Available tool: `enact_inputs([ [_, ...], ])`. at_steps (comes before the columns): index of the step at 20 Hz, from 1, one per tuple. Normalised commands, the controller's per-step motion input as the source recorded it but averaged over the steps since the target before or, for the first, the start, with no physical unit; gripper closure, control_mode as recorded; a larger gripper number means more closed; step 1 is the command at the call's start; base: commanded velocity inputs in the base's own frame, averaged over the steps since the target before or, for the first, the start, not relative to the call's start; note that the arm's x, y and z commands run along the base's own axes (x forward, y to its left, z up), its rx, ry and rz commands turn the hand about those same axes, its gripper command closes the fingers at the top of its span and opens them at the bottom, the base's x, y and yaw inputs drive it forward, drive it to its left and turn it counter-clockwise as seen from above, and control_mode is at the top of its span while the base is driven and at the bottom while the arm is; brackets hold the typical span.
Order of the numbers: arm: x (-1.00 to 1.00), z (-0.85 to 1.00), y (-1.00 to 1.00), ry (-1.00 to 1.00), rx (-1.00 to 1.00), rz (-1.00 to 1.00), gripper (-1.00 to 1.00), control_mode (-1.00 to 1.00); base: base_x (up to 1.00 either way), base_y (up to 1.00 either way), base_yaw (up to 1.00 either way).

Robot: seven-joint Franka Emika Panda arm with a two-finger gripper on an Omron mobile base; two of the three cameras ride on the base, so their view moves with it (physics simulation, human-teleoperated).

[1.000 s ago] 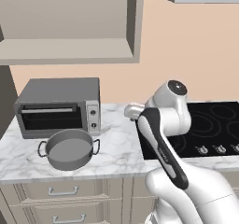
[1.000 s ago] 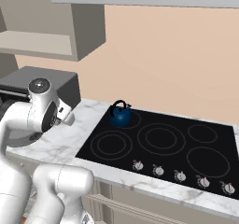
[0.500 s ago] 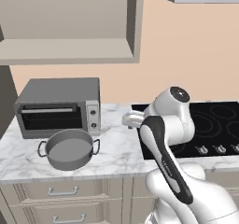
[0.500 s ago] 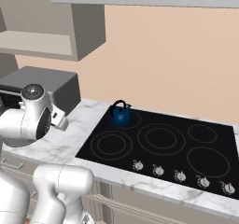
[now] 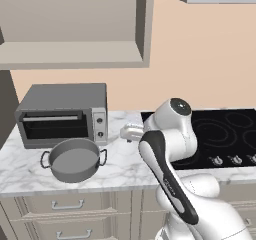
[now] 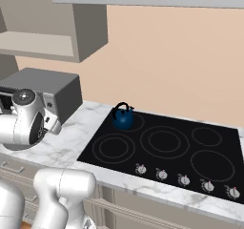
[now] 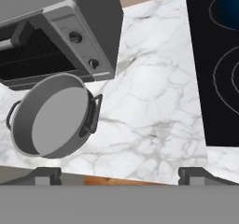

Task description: Pick the kettle from the cabinet and place it on a stove burner. Then pick the pot from the counter and place it on another stove burner. Finally, turn both burners on.

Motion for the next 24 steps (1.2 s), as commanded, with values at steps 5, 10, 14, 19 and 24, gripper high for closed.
enact_inputs([
  [5, 0.00, -0.04, 0.35, 0.02, 0.00, 0.00, -1.00, -1.00, 0.00, 0.00, 0.00],
  [10, 0.00, -0.10, 0.38, 0.05, 0.00, 0.00, -1.00, -1.00, 0.00, 0.00, 0.00],
  [14, 0.00, -0.15, 0.39, 0.08, 0.00, 0.01, -1.00, -1.00, 0.00, 0.00, 0.00],
  [19, 0.00, -0.12, 0.37, 0.10, 0.00, 0.01, -1.00, -1.00, 0.00, 0.00, 0.00],
  [24, 0.00, -0.15, 0.31, 0.09, 0.00, 0.00, -1.00, -1.00, 0.00, 0.00, 0.00],
])
